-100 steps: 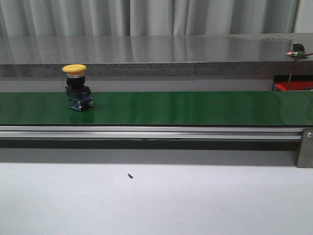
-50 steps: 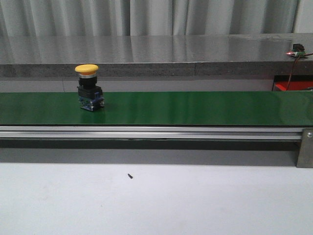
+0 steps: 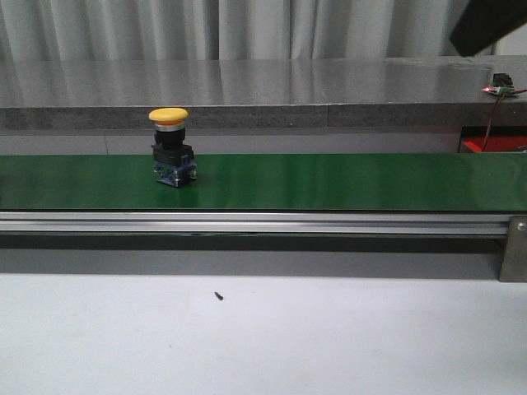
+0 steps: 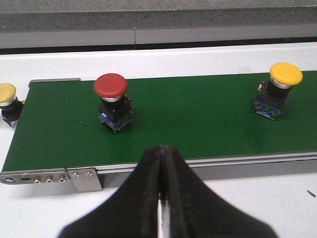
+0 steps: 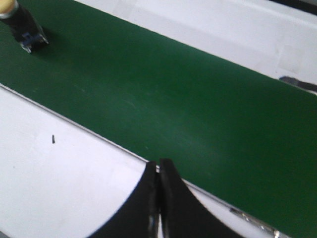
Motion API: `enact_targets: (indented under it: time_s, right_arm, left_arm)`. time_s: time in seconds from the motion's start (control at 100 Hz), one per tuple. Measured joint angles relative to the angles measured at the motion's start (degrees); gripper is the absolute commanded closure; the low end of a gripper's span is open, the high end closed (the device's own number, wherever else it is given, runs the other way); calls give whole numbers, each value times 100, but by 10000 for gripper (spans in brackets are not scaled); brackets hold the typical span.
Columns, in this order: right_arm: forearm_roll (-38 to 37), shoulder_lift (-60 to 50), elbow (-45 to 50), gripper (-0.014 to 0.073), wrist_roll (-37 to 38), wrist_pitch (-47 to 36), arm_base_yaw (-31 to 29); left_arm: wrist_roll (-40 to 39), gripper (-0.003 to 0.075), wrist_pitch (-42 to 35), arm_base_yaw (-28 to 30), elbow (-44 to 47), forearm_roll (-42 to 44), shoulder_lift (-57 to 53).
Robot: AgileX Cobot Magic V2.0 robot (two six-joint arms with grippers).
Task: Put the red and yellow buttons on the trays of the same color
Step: 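Move the right gripper above the yellow button riding on the belt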
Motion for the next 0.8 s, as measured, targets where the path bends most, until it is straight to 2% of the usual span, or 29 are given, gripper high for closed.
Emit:
enact_targets:
  time_s: [0.11,0.18,0.24,0.36,0.41,0.46,0.68,0.8]
  right_arm:
    - [0,392,-512,685,-5,231,217]
    - [0,680,-882,601,-29,423,337]
    - [0,949,-1211,475,-76,583,431]
    - [0,1452,-1778,142,-103,872,570]
    - [0,1646,-1980,43,-103,941,606]
    - [0,1831,-2165,-15,-112,1009,660]
    - [0,2494,-2776,5,-204,1171,859]
    - [0,2808,-3045,5,-614,1267,972]
  left_arm:
    - [0,740,0,0,0,0,0]
    - [0,740,-11,0,0,0,0]
    - [0,740,-11,0,0,0,0]
    - [0,740,-11,0,0,0,0]
    - [0,740,-11,0,0,0,0]
    - [0,740,-11,0,0,0,0]
    - [0,740,-11,0,0,0,0]
    - [0,740,-19,0,0,0,0]
